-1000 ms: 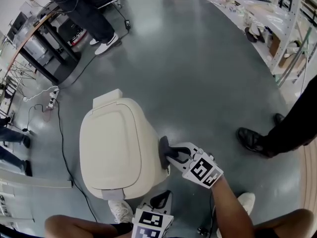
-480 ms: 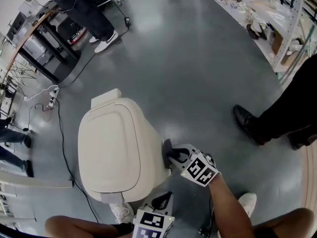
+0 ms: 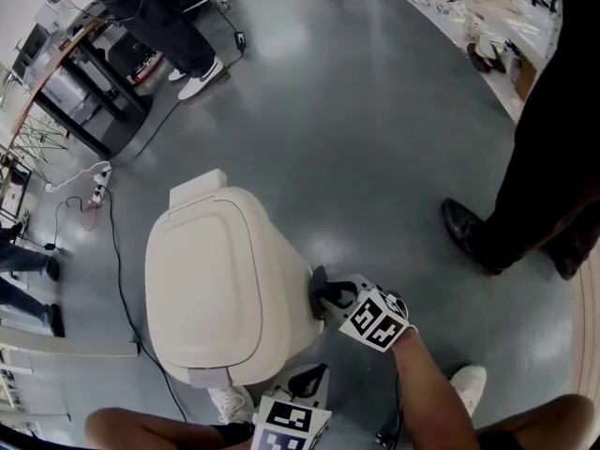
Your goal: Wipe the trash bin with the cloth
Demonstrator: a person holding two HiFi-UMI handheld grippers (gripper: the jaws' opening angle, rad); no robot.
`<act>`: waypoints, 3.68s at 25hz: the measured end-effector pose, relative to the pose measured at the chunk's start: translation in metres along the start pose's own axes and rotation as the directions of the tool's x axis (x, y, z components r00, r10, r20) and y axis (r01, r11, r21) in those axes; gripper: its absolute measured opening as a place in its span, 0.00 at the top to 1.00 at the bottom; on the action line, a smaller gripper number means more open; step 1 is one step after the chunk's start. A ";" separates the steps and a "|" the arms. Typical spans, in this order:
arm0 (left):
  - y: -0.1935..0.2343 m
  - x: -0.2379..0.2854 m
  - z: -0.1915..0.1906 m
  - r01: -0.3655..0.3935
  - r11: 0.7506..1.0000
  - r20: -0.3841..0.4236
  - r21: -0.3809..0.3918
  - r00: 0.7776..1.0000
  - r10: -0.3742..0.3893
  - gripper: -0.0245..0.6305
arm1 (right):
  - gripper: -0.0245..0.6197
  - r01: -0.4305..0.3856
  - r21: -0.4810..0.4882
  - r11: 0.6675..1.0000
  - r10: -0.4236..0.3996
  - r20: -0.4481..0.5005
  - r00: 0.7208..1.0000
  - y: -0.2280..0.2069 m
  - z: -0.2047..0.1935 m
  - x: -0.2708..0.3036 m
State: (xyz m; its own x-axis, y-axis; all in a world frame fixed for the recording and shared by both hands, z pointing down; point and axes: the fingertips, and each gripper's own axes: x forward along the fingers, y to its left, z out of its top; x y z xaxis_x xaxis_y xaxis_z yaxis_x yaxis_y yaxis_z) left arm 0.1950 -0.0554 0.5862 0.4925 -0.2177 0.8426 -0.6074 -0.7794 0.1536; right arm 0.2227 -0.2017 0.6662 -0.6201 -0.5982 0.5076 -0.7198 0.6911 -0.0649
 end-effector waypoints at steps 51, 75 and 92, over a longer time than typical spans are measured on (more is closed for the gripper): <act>-0.001 0.005 -0.027 0.038 0.998 -0.080 -0.047 0.996 -0.042 0.96 | 0.82 0.065 0.068 0.996 -0.077 0.200 0.977 -0.049 0.063 -0.004; -0.003 -0.003 -0.015 0.014 0.999 -0.052 -0.048 0.998 -0.017 0.96 | 0.82 0.092 0.426 0.900 -0.149 0.103 0.983 -0.067 -0.002 0.036; -0.026 -0.122 0.000 0.083 0.996 0.232 0.027 0.969 -0.087 0.96 | 0.82 0.478 0.082 0.874 -0.477 0.326 0.816 0.009 0.169 -0.148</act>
State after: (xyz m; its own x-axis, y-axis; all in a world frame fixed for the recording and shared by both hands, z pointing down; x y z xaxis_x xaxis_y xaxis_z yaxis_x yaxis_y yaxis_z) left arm 0.1506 -0.0083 0.4797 0.6749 -0.2795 0.6830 -0.5473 -0.8104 0.2092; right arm 0.2554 -0.1756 0.4453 -0.2642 -0.9502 0.1650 -0.9517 0.2846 0.1152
